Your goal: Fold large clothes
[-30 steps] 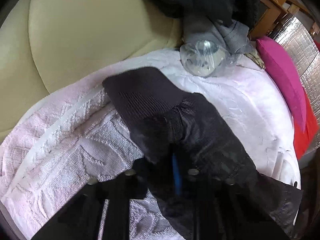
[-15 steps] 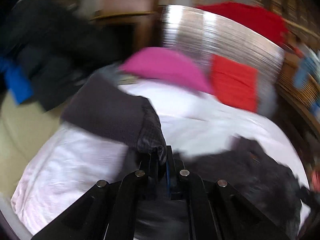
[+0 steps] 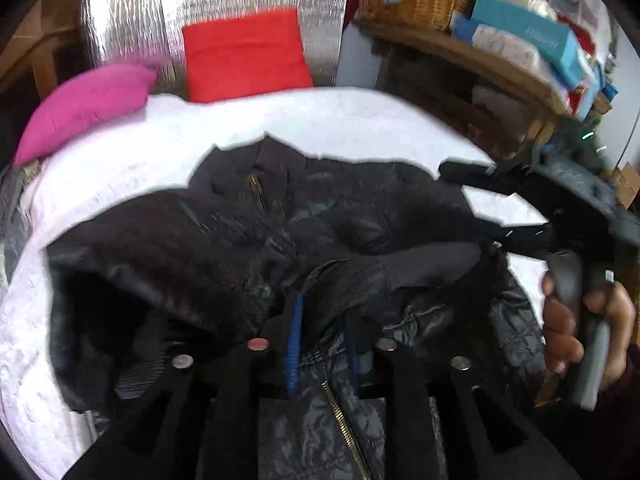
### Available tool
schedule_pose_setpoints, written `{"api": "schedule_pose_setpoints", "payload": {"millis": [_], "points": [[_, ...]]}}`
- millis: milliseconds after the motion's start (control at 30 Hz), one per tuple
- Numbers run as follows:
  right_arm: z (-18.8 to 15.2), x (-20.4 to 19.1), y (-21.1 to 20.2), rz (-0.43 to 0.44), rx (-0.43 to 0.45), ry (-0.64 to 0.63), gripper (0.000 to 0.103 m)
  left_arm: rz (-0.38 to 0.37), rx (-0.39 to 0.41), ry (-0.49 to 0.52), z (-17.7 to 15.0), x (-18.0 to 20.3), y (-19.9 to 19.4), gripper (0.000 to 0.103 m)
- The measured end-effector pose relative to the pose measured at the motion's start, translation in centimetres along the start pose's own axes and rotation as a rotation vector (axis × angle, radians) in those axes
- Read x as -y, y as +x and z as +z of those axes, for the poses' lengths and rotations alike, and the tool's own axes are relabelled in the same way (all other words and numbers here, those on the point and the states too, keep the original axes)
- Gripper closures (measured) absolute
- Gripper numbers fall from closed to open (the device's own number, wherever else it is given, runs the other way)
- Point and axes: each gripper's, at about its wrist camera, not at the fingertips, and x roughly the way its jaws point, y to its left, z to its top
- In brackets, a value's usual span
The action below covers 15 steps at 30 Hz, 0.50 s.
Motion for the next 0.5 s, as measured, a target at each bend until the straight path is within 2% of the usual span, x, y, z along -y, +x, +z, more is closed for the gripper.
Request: {"api": "schedule_pose_setpoints", "payload": {"millis": [33,67,100,200,267,367,400,500], "points": [[0.0,0.2,0.2,0.017,-0.015,0.017,0.018,-0.003,0.027,-0.013,0.0,-0.3,-0.8,0.047],[0.0,0.4,0.5,0.034,-0.036,0.035,0.018,0.009,0.093,-0.051,-0.1,-1.7,-2.8,0.023],[0.0,0.5,0.9,0.043,-0.056,0.046,0.018,0.044,0.144,-0.080,-0.1,-3.0,-4.2,0.017],[-0.3,0.6,2.1,0.030,-0.108,0.060,0.018,0.207,0.201,-0.123,-0.8,-6.4,-6.4,0.016],[-0.6,0.7,2.6,0.029,-0.145,0.080,0.018,0.269,0.205,-0.175,-1.5,-9.4,-6.7,0.016],[-1.2,0.5,2.4,0.049,-0.162,0.091,0.018,0.303,0.156,-0.280,-2.7,-13.5,-5.4,0.016],[-1.3,0.2,2.4,0.031,-0.160,0.073,0.018,0.335,0.129,-0.298,-3.0,-14.3,-4.7,0.016],[-1.6,-0.1,3.8,-0.067,-0.151,0.016,0.018,0.461,0.068,-0.271,-3.0,-14.9,-2.2,0.016]]}}
